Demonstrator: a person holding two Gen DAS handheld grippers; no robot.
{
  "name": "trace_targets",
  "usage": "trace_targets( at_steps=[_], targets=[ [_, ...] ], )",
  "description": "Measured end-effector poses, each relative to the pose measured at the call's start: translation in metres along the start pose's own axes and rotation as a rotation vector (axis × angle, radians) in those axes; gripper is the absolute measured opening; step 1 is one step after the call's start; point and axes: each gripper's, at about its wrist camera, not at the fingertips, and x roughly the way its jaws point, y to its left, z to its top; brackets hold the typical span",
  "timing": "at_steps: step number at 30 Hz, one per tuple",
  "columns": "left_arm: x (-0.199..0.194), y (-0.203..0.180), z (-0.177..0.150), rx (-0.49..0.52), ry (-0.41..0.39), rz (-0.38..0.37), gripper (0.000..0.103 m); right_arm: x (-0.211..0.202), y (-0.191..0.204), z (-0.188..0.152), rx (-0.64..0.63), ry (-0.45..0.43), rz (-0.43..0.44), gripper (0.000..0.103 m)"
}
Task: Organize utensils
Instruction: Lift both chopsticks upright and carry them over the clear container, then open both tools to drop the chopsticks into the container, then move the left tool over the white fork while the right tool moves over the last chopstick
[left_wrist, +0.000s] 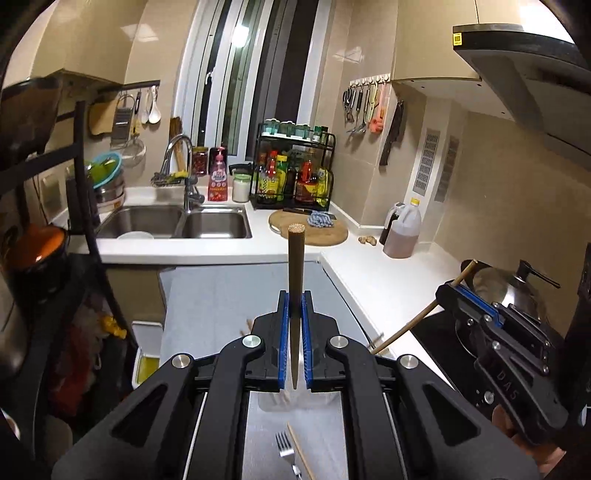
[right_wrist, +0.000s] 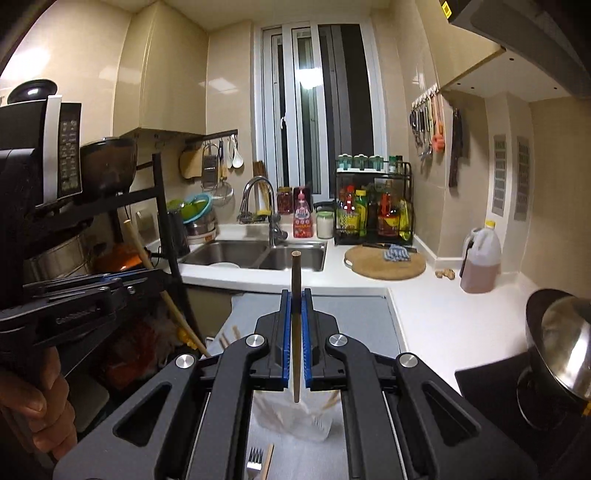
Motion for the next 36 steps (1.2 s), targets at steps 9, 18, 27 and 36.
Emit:
trace_targets(
  at_steps=[9, 18, 27, 36],
  targets=[
    [0.106, 0.007, -0.034, -0.001, 0.173, 0.015, 0.007, 0.078, -0.015, -0.037, 0.011, 0.136, -0.004, 0.006],
    [0.073, 0.012, -0.045, 0.015, 0.113, 0.029, 0.035, 0.054, -0.021, -0.046, -0.016, 0.122, -0.082, 0.025],
    [-0.016, 0.015, -0.079, -0.011, -0.025, 0.061, 0.035, -0.049, -0.011, -0.076, -0.02, -0.054, -0.106, 0.025],
    [-0.036, 0.029, -0.195, -0.041, -0.004, 0.127, 0.035, -0.077, -0.001, -0.187, 0.05, 0.023, -0.09, 0.006]
  ],
)
